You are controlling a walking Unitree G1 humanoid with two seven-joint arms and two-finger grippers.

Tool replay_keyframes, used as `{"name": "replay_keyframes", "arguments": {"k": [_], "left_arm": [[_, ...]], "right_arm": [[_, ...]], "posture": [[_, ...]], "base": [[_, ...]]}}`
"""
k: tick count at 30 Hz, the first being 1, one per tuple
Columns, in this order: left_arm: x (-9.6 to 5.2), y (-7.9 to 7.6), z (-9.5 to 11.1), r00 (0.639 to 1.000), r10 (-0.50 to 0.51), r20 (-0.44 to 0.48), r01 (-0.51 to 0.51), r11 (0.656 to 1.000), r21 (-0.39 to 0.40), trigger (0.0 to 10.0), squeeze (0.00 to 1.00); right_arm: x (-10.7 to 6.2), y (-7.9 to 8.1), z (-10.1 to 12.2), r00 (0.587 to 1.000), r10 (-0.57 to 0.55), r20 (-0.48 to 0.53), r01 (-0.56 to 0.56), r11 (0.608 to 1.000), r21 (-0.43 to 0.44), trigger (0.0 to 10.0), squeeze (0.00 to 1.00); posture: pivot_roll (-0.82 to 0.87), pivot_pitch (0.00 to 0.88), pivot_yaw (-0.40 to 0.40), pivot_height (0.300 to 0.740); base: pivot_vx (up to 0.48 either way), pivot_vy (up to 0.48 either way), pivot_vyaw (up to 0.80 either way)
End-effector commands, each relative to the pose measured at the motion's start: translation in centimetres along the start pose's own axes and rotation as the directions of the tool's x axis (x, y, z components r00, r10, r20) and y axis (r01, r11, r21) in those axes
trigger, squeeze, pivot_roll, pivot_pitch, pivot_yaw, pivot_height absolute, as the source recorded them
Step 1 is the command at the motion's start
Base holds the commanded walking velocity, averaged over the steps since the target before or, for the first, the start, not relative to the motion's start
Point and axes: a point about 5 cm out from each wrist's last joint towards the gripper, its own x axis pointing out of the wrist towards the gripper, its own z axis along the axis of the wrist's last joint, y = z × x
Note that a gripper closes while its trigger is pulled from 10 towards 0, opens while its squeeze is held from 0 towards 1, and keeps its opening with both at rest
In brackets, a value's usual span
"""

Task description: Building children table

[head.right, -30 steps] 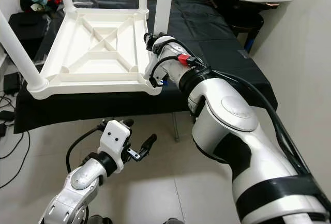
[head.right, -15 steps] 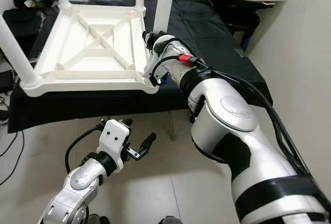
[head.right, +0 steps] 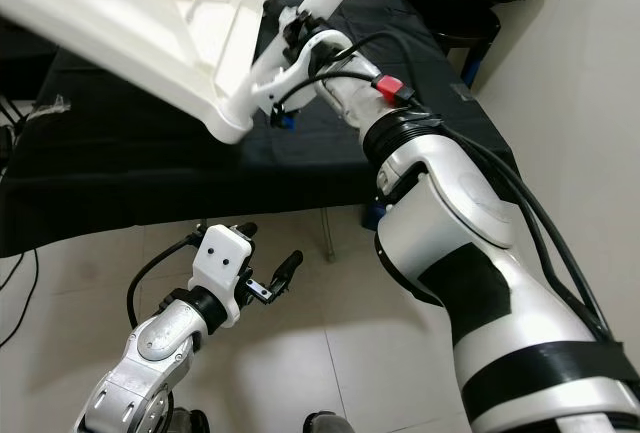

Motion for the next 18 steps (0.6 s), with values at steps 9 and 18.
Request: {"name": "replay_keyframes", "arguments": {"k": [9, 18], "left_arm": [[0.1, 0.3, -0.2, 1.000, -0.004, -0.019, 0.004, 1.000, 0.009, 10.0, 0.00], [-0.1, 0.4, 0.1, 1.000, -0.003, -0.015, 0.003, 1.000, 0.013, 10.0, 0.00]], "right_arm": [[0.4, -2.1, -1.4, 0.969, -0.035, -0.245, 0.243, -0.056, 0.969, 0.0, 0.00], [-0.3, 3.3, 0.0, 0.960, 0.151, -0.235, 0.273, -0.321, 0.907, 0.0, 0.00]], "posture": [[0.09, 0.134, -0.075, 0.740], [0.09, 0.140, -0.071, 0.740]], "base": [[0.000, 0.000, 0.00], [0.000, 0.000, 0.00]]}}
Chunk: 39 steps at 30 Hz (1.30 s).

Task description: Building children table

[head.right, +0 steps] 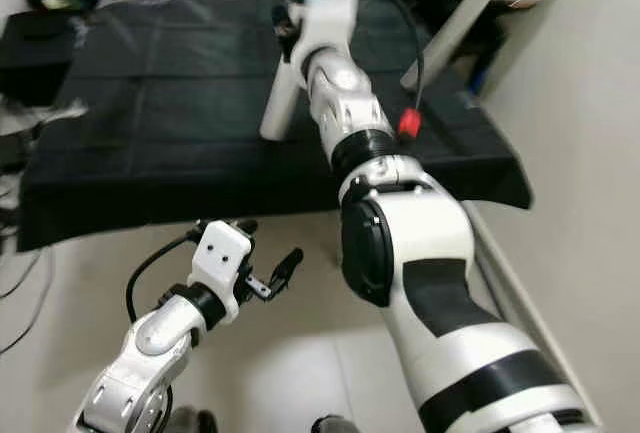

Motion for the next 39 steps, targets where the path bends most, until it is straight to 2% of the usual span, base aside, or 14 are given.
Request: {"name": "replay_keyframes", "arguments": {"k": [1, 3, 6, 10, 16, 17, 20, 21, 24, 25, 35, 36, 37, 39], "left_arm": [[0.0, -0.4, 0.1, 1.000, -0.021, 0.000, 0.021, 1.000, -0.002, 10.0, 0.00], [0.0, -0.4, 0.2, 1.000, -0.023, 0.003, 0.023, 1.000, 0.001, 10.0, 0.00], [0.0, -0.4, 0.5, 1.000, -0.019, 0.012, 0.019, 1.000, 0.001, 10.0, 0.00], [0.1, -0.2, 0.7, 1.000, -0.014, 0.021, 0.014, 1.000, 0.003, 10.0, 0.00], [0.5, -0.2, 0.9, 0.999, -0.021, 0.027, 0.021, 1.000, 0.014, 10.0, 0.00], [0.6, -0.2, 1.0, 0.999, -0.020, 0.029, 0.020, 1.000, 0.013, 10.0, 0.00], [0.6, -0.2, 1.0, 0.999, -0.019, 0.030, 0.018, 1.000, 0.011, 10.0, 0.00], [0.6, -0.2, 1.0, 0.999, -0.017, 0.031, 0.017, 1.000, 0.010, 10.0, 0.00], [0.6, -0.1, 1.0, 0.999, -0.016, 0.029, 0.015, 1.000, 0.010, 10.0, 0.00], [0.6, -0.1, 0.9, 1.000, -0.014, 0.027, 0.014, 1.000, 0.010, 10.0, 0.00], [0.6, -0.2, 0.8, 1.000, -0.015, 0.025, 0.015, 1.000, 0.011, 10.0, 0.00], [0.7, -0.2, 0.8, 1.000, -0.017, 0.026, 0.017, 1.000, 0.010, 10.0, 0.00], [0.7, -0.2, 0.8, 1.000, -0.017, 0.027, 0.017, 1.000, 0.004, 10.0, 0.00], [0.7, -0.2, 0.8, 1.000, -0.016, 0.026, 0.016, 1.000, 0.002, 10.0, 0.00]], "right_arm": [[-0.2, 0.6, -1.8, 0.996, 0.013, -0.083, -0.011, 1.000, 0.026, 0.0, 0.00], [-0.5, 1.0, -3.4, 0.990, 0.057, -0.126, -0.056, 0.998, 0.008, 0.0, 0.00], [-0.6, 0.4, -3.3, 0.994, 0.020, -0.106, -0.028, 0.997, -0.071, 0.0, 0.00], [-0.5, 0.8, -3.1, 0.991, 0.075, -0.109, -0.088, 0.988, -0.124, 0.0, 0.00], [-0.7, 2.4, -4.0, 0.977, 0.165, -0.138, -0.176, 0.982, -0.069, 0.0, 0.00], [-0.7, 2.7, -3.8, 0.975, 0.182, -0.124, -0.186, 0.982, -0.020, 7.9, 0.00], [-0.6, 2.9, -3.6, 0.976, 0.188, -0.112, -0.188, 0.982, 0.010, 7.9, 0.00], [-0.6, 3.2, -3.1, 0.973, 0.217, -0.081, -0.214, 0.976, 0.043, 10.0, 0.00], [-0.5, 3.4, -2.4, 0.970, 0.243, -0.033, -0.239, 0.967, 0.093, 10.0, 0.00], [-0.5, 3.6, -1.8, 0.965, 0.262, -0.001, -0.259, 0.958, 0.122, 10.0, 1.00], [-0.3, 3.3, -0.6, 0.961, 0.271, 0.057, -0.276, 0.948, 0.159, 10.0, 1.00], [-0.3, 3.2, -0.6, 0.960, 0.273, 0.060, -0.279, 0.947, 0.160, 10.0, 0.62], [-0.4, 3.2, -0.6, 0.955, 0.290, 0.067, -0.297, 0.943, 0.150, 10.0, 0.00], [-0.4, 2.8, -0.6, 0.957, 0.283, 0.066, -0.289, 0.948, 0.131, 10.0, 0.00]], "posture": [[0.09, 0.140, -0.071, 0.740], [0.10, 0.144, -0.072, 0.740], [0.10, 0.145, -0.070, 0.740], [0.09, 0.146, -0.066, 0.740], [0.09, 0.139, -0.066, 0.740], [0.09, 0.136, -0.064, 0.740], [0.09, 0.135, -0.062, 0.740], [0.09, 0.129, -0.063, 0.740], [0.10, 0.128, -0.065, 0.740], [0.09, 0.122, -0.066, 0.740], [0.09, 0.115, -0.065, 0.740], [0.09, 0.110, -0.065, 0.740], [0.09, 0.109, -0.063, 0.740], [0.09, 0.106, -0.065, 0.740]], "base": [[0.000, 0.000, 0.00], [0.000, 0.000, 0.00], [0.000, 0.000, 0.00], [0.000, 0.000, 0.00], [0.000, 0.000, 0.00], [0.000, 0.000, 0.00], [0.000, 0.000, 0.00], [0.000, 0.000, 0.00], [0.000, 0.000, 0.00], [0.000, 0.000, 0.00], [0.000, 0.000, 0.00], [0.000, 0.000, 0.00], [0.000, 0.000, 0.00], [0.000, 0.000, 0.00]]}}
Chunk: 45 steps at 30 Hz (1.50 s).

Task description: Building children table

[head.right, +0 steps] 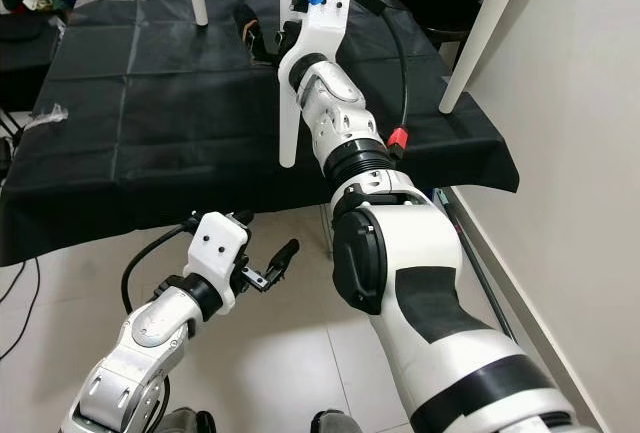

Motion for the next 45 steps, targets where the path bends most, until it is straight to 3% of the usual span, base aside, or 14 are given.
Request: {"name": "replay_keyframes", "arguments": {"k": [1, 2, 7, 14, 24, 26, 27, 28, 29, 30, 31, 36, 40, 45], "left_arm": [[0.1, -0.2, -0.3, 1.000, -0.005, -0.010, 0.004, 1.000, -0.020, 10.0, 0.00], [0.1, -0.2, -0.3, 1.000, -0.004, -0.009, 0.004, 1.000, -0.024, 10.0, 0.00], [0.1, -0.1, -0.3, 1.000, -0.004, -0.009, 0.004, 1.000, -0.024, 10.0, 0.00], [0.2, -0.1, -0.5, 1.000, -0.007, -0.025, 0.007, 0.999, -0.032, 10.0, 0.00], [0.1, 0.2, -0.7, 0.999, -0.006, -0.037, 0.004, 0.999, -0.035, 10.0, 0.00], [0.0, 0.3, -0.7, 0.999, -0.002, -0.041, 0.000, 0.999, -0.040, 10.0, 0.00], [-0.1, 0.3, -0.9, 0.999, -0.001, -0.047, -0.001, 0.999, -0.042, 10.0, 0.00], [-0.1, 0.3, -0.9, 0.999, -0.001, -0.047, -0.001, 0.999, -0.042, 10.0, 0.00], [-0.2, 0.3, -1.1, 0.999, 0.000, -0.052, -0.002, 0.999, -0.040, 10.0, 0.00], [-0.2, 0.3, -1.1, 0.999, 0.000, -0.052, -0.002, 0.999, -0.040, 10.0, 0.00], [-0.3, 0.2, -1.2, 0.999, 0.003, -0.054, -0.005, 0.999, -0.040, 10.0, 0.00], [-0.5, 0.0, -1.8, 0.998, 0.005, -0.068, -0.009, 0.999, -0.048, 10.0, 0.00], [-0.7, 0.1, -2.1, 0.996, 0.013, -0.083, -0.017, 0.999, -0.048, 10.0, 0.00], [-0.8, 0.3, -2.2, 0.996, 0.018, -0.088, -0.022, 0.999, -0.046, 10.0, 0.00]], "right_arm": [[-0.3, -0.6, 0.2, 1.000, -0.003, 0.023, 0.004, 0.999, -0.031, 10.0, 0.00], [-0.8, -1.7, 0.2, 0.999, -0.027, 0.031, 0.028, 0.998, -0.059, 10.0, 0.00], [-1.2, -2.5, 0.2, 0.999, -0.025, 0.046, 0.030, 0.995, -0.096, 10.0, 0.00], [-3.2, -4.9, 0.1, 0.996, 0.020, 0.086, -0.018, 0.999, -0.028, 10.0, 0.00], [-5.7, -5.6, -0.3, 0.990, 0.097, 0.099, -0.097, 0.995, -0.005, 10.0, 0.00], [-6.7, -5.7, -0.6, 0.990, 0.111, 0.088, -0.110, 0.994, -0.015, 10.0, 0.00], [-8.5, -5.6, -1.6, 0.987, 0.149, 0.056, -0.149, 0.989, -0.005, 10.0, 0.00], [-8.5, -5.6, -1.6, 0.987, 0.149, 0.056, -0.149, 0.989, -0.005, 10.0, 0.00], [-10.0, -5.4, -2.4, 0.983, 0.178, 0.034, -0.179, 0.984, 0.012, 10.0, 0.00], [-10.0, -5.4, -2.4, 0.983, 0.178, 0.034, -0.179, 0.984, 0.012, 10.0, 0.00], [-11.7, -5.4, -3.5, 0.983, 0.181, -0.001, -0.181, 0.983, 0.009, 10.0, 0.00], [-16.5, -7.8, -8.1, 0.992, -0.099, -0.077, 0.097, 0.995, -0.027, 10.0, 0.00], [-19.1, -6.9, -10.5, 0.972, -0.203, -0.116, 0.203, 0.979, -0.004, 10.0, 0.00], [-19.5, -6.1, -11.0, 0.968, -0.212, -0.135, 0.216, 0.976, 0.020, 10.0, 0.00]], "posture": [[0.09, 0.105, -0.065, 0.740], [0.09, 0.105, -0.065, 0.740], [0.09, 0.101, -0.064, 0.740], [0.08, 0.098, -0.054, 0.740], [0.09, 0.093, -0.051, 0.740], [0.09, 0.098, -0.047, 0.740], [0.08, 0.095, -0.045, 0.740], [0.08, 0.095, -0.045, 0.740], [0.08, 0.095, -0.045, 0.740], [0.08, 0.095, -0.045, 0.740], [0.08, 0.095, -0.043, 0.740], [0.08, 0.084, -0.038, 0.740], [0.08, 0.078, -0.033, 0.740], [0.08, 0.077, -0.030, 0.740]], "base": [[0.000, 0.000, 0.00], [0.000, 0.000, 0.00], [0.000, 0.000, 0.00], [0.000, 0.000, 0.00], [0.000, 0.000, 0.00], [0.000, 0.000, 0.00], [0.000, 0.000, 0.00], [0.000, 0.000, 0.00], [0.000, 0.000, 0.00], [0.000, 0.000, 0.00], [0.000, 0.000, 0.00], [0.000, 0.000, 0.00], [0.000, 0.000, -0.16], [0.000, 0.000, -0.72]]}}
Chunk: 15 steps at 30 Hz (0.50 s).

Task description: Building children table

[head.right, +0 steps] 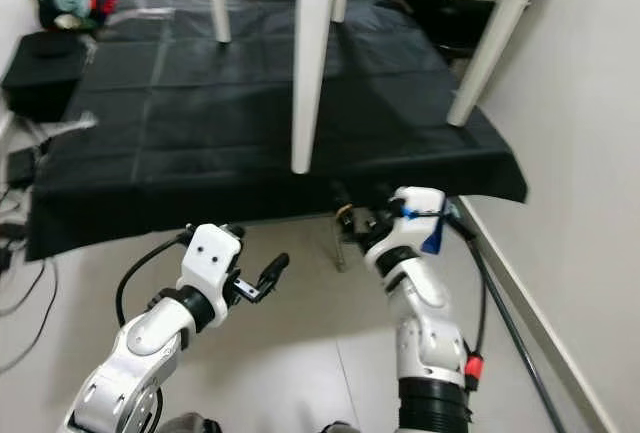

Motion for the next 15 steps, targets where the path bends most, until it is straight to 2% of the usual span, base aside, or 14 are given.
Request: {"name": "replay_keyframes", "arguments": {"k": [1, 2, 5, 7, 9, 10, 15], "left_arm": [[0.0, -0.1, -0.4, 1.000, -0.004, -0.013, 0.004, 1.000, 0.000, 10.0, 0.00], [0.0, -0.1, -0.6, 1.000, -0.003, -0.022, 0.003, 1.000, 0.005, 10.0, 0.00], [0.1, 0.0, -0.8, 0.999, 0.001, -0.032, 0.000, 1.000, 0.010, 10.0, 0.00], [0.2, 0.0, -1.0, 0.999, 0.002, -0.039, -0.002, 1.000, 0.003, 10.0, 0.00], [0.3, 0.0, -1.0, 0.999, 0.002, -0.039, -0.002, 1.000, 0.000, 10.0, 0.00], [0.3, 0.0, -1.2, 0.999, 0.008, -0.049, -0.008, 1.000, -0.010, 10.0, 0.00], [0.4, 0.0, -1.3, 0.998, 0.008, -0.056, -0.009, 1.000, -0.013, 10.0, 0.00]], "right_arm": [[-0.5, 0.4, -0.5, 0.999, -0.031, -0.018, 0.031, 1.000, -0.003, 10.0, 0.00], [-0.9, 1.2, -1.0, 0.999, -0.025, -0.040, 0.024, 1.000, -0.015, 10.0, 0.00], [-1.2, 2.0, -1.5, 0.998, -0.021, -0.066, 0.021, 1.000, -0.003, 10.0, 0.00], [-1.6, 2.7, -1.9, 0.996, -0.020, -0.092, 0.016, 0.999, -0.052, 10.0, 0.00], [-1.7, 2.9, -2.3, 0.994, -0.020, -0.105, 0.014, 0.998, -0.062, 10.0, 0.00], [-1.9, 3.2, -3.0, 0.991, -0.016, -0.133, 0.007, 0.998, -0.069, 10.0, 0.00], [-2.1, 3.4, -3.4, 0.986, -0.029, -0.163, 0.015, 0.996, -0.085, 10.0, 0.00]], "posture": [[0.08, 0.071, -0.030, 0.740], [0.08, 0.068, -0.029, 0.740], [0.09, 0.069, -0.030, 0.740], [0.08, 0.067, -0.025, 0.740], [0.08, 0.064, -0.030, 0.740], [0.08, 0.064, -0.030, 0.740], [0.08, 0.060, -0.028, 0.740]], "base": [[0.000, 0.000, -0.77], [0.000, 0.000, -0.77], [0.000, 0.000, -0.78], [0.000, 0.000, 0.00], [0.000, 0.000, 0.00], [0.000, -0.240, 0.00], [0.000, -0.274, 0.00]]}}
